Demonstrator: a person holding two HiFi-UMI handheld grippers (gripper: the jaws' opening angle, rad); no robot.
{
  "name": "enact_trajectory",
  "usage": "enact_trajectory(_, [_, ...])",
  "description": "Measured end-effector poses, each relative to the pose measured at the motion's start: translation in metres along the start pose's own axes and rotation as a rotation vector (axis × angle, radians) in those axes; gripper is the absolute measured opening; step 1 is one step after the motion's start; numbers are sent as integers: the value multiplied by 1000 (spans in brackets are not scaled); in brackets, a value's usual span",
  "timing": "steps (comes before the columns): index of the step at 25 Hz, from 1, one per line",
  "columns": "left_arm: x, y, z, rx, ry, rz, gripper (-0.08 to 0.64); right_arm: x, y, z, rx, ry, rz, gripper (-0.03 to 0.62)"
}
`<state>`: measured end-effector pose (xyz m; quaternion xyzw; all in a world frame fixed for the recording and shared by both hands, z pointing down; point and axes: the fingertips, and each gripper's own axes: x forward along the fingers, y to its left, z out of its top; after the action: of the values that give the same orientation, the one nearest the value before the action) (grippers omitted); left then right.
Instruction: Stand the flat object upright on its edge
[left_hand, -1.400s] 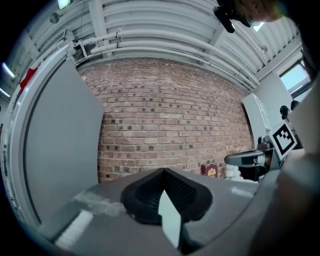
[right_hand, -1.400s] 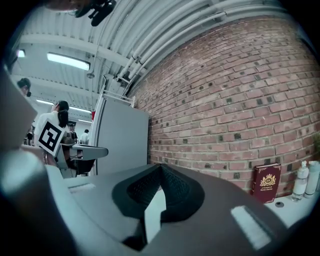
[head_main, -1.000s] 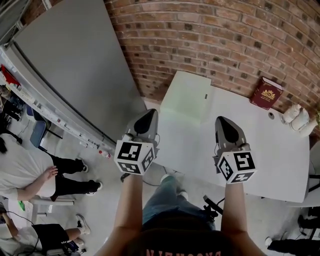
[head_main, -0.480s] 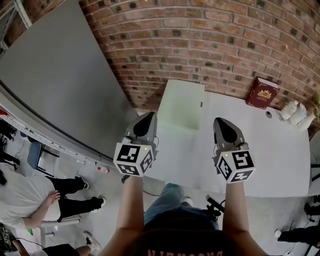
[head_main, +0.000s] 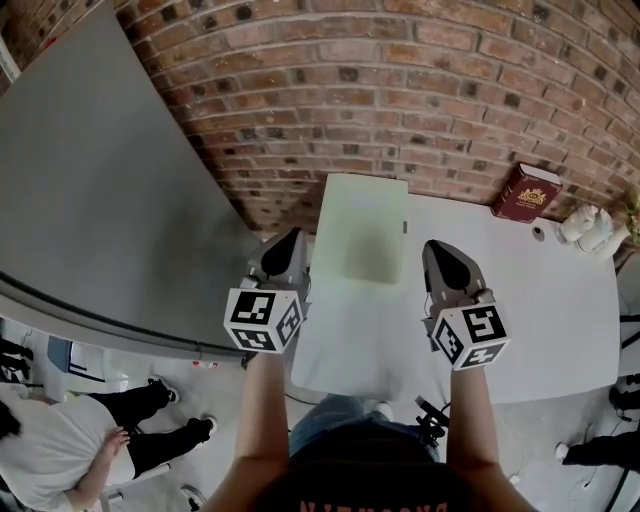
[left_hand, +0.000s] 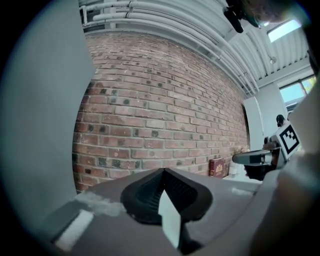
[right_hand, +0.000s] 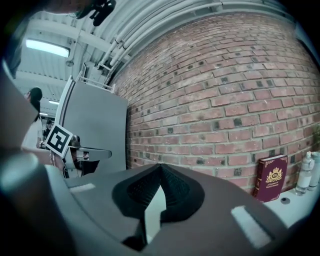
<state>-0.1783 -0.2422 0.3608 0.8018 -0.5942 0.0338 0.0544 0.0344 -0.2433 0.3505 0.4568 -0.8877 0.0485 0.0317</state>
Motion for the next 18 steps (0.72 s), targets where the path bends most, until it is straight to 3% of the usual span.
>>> enact_trajectory(4, [22,23,-14,-28,38,-8,-3,25,-4,-7,4,19,-31,0])
enact_trajectory(5, [27,27,-18,-36,48,-17,9,30,-5,-9,3,27,-42,0])
enact_trajectory(6, [32,31,-23,-46,59,-27,70,35,-8,-11,4,34,-54,0])
enact_trajectory(8, [42,38,-31,-59,75,-44,80,42,-13,-15,10,43,-82,4])
enact_trajectory(15, [70,59,-52,-79,123,-98,169,77,-21,-36,57,120,-95,184])
enact_trajectory(18, [80,63,-61,-87,143,-125,208,88,-20,-49,105,155,-87,212])
